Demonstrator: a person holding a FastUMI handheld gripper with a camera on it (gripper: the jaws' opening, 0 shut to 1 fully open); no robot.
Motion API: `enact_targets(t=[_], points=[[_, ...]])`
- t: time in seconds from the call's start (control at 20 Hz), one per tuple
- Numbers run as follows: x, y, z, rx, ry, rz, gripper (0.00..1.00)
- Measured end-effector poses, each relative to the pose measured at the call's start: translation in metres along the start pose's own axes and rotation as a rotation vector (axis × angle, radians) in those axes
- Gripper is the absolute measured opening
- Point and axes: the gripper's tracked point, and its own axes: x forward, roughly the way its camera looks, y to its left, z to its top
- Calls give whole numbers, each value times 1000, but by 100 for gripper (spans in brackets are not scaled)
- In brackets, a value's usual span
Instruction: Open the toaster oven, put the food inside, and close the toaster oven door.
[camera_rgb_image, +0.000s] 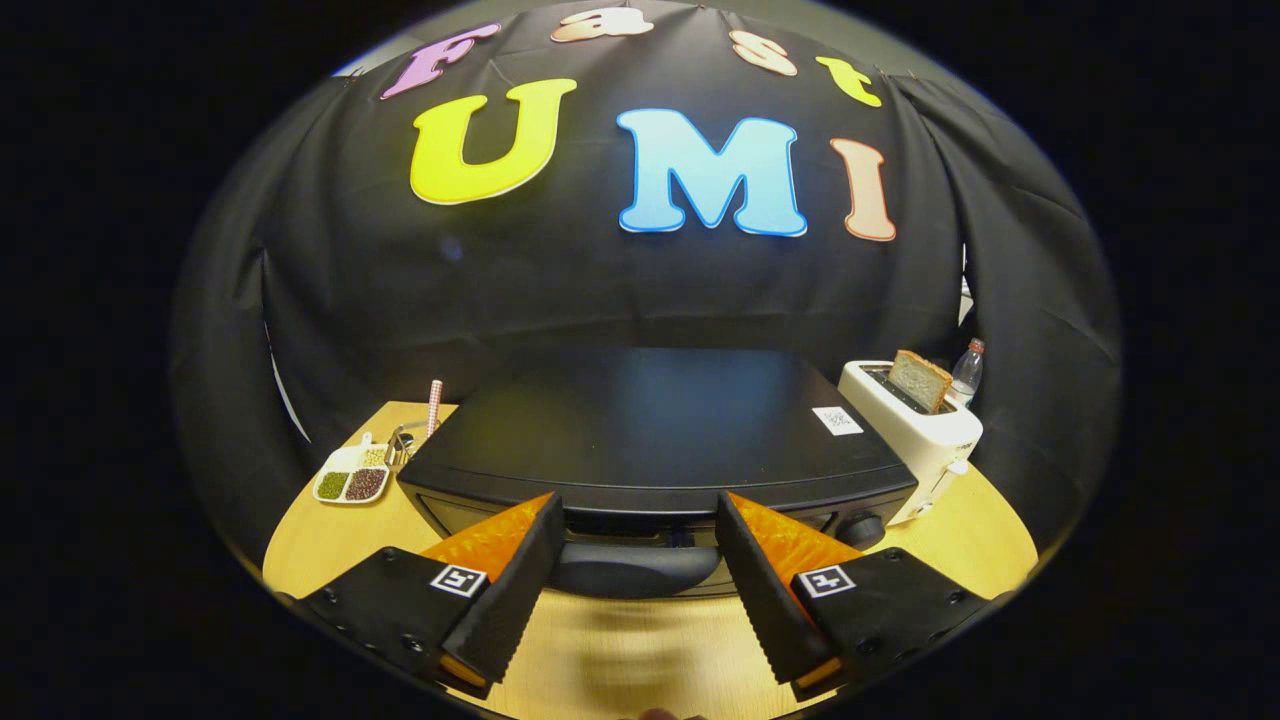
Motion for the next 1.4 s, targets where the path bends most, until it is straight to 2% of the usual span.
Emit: enact_targets(t=[0.15, 0.45, 1.1, 1.4], points=[[-4, 3, 3, 9, -5, -3, 98], [-15, 5, -13, -6, 93, 39, 100], [-49, 3, -44, -48, 168, 33, 100], [-72, 5, -96, -64, 319, 43, 99]])
